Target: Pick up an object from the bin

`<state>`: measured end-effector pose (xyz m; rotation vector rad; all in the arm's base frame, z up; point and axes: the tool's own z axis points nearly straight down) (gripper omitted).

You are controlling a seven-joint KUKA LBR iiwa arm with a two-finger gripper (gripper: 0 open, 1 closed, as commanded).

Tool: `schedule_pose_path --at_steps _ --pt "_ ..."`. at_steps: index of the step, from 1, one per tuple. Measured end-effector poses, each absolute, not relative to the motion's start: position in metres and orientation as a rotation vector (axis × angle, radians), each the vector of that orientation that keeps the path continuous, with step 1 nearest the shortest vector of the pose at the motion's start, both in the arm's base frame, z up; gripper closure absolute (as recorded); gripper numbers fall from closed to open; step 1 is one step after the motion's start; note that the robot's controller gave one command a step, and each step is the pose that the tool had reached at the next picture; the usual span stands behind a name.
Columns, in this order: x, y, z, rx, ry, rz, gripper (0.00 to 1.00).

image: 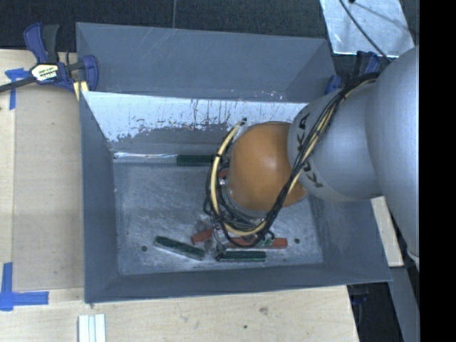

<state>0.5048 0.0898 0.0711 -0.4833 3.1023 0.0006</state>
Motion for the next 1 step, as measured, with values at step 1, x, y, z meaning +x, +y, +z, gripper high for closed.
schedule_pose_path --at_steps 1 --pt "0.514 0.0898 0.1528 -0.47 3.097 0.0 1.0"
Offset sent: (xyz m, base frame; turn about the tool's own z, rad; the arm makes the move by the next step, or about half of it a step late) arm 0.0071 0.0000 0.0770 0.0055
